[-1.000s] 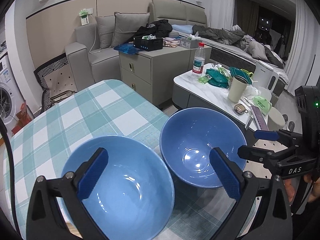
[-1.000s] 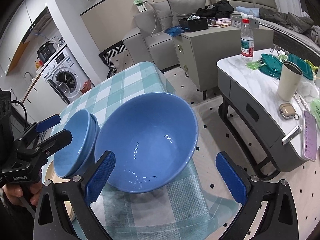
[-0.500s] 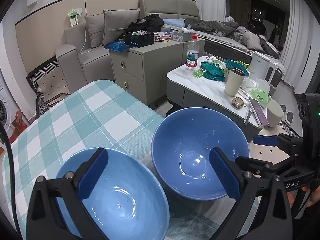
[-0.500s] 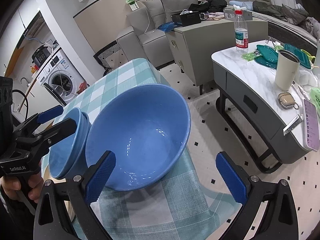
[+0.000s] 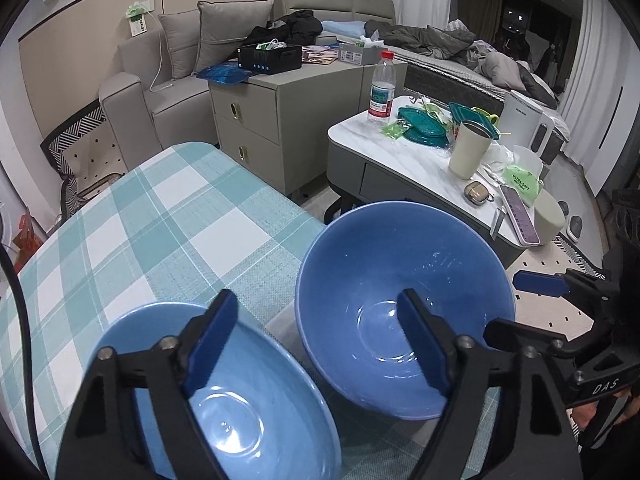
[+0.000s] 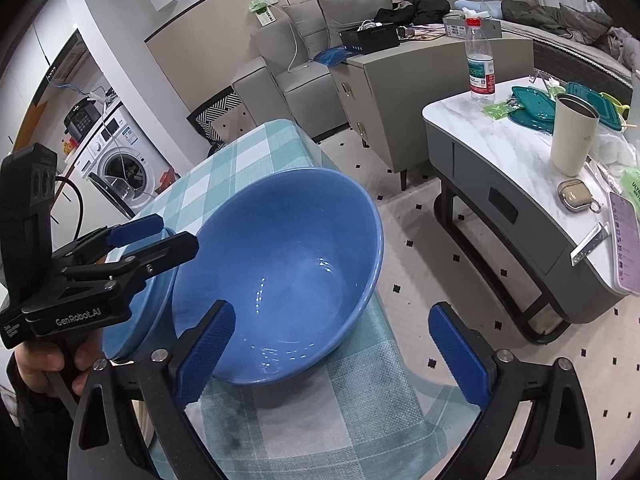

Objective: Organize plates and bowls

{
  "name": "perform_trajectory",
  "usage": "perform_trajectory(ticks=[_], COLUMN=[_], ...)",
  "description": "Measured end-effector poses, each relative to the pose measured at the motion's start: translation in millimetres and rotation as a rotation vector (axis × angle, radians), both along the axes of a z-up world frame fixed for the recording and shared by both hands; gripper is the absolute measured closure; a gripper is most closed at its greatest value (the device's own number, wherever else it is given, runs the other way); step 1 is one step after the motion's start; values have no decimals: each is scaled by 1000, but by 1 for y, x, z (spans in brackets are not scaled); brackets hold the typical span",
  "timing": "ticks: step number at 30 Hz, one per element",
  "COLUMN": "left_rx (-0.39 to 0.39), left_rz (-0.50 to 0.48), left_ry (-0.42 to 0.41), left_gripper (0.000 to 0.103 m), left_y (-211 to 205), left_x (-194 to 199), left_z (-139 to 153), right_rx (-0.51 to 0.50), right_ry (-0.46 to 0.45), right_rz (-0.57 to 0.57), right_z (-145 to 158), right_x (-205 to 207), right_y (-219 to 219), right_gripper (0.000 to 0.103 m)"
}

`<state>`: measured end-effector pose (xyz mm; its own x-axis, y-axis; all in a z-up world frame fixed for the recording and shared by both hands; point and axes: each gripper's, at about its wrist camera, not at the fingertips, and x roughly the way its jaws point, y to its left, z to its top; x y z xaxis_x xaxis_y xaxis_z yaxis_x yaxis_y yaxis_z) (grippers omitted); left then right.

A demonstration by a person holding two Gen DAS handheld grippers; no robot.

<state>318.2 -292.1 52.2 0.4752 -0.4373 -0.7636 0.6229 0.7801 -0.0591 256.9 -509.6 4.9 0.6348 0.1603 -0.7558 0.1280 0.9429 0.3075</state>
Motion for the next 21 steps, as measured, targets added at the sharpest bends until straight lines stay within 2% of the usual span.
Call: perform_trajectory(ticks=[2, 7, 13, 15, 17, 21], left_rx=[2, 9, 33, 44, 48, 60], left_rz=[-7, -18, -27, -22, -15, -16], left_ry=[20, 34, 38, 44, 48, 49], left_gripper=[39, 46, 48, 53, 58, 60], left_y=[-2, -8, -14, -15, -15, -16], left_x=[3, 6, 8, 10, 11, 12], left_z=[-2, -6, -9, -11, -12, -13], right_rx=[3, 7, 4, 3, 2, -2], right_ry=[4, 1, 4, 8, 9, 9], right_rz=[4, 11, 18, 19, 26, 37], right_z=[-1, -2, -2, -3, -4, -4], right_x=[0, 0, 2, 2, 3, 3], right_y=[1, 3, 5, 5, 6, 8], right_gripper=[12, 16, 20, 21, 26, 31])
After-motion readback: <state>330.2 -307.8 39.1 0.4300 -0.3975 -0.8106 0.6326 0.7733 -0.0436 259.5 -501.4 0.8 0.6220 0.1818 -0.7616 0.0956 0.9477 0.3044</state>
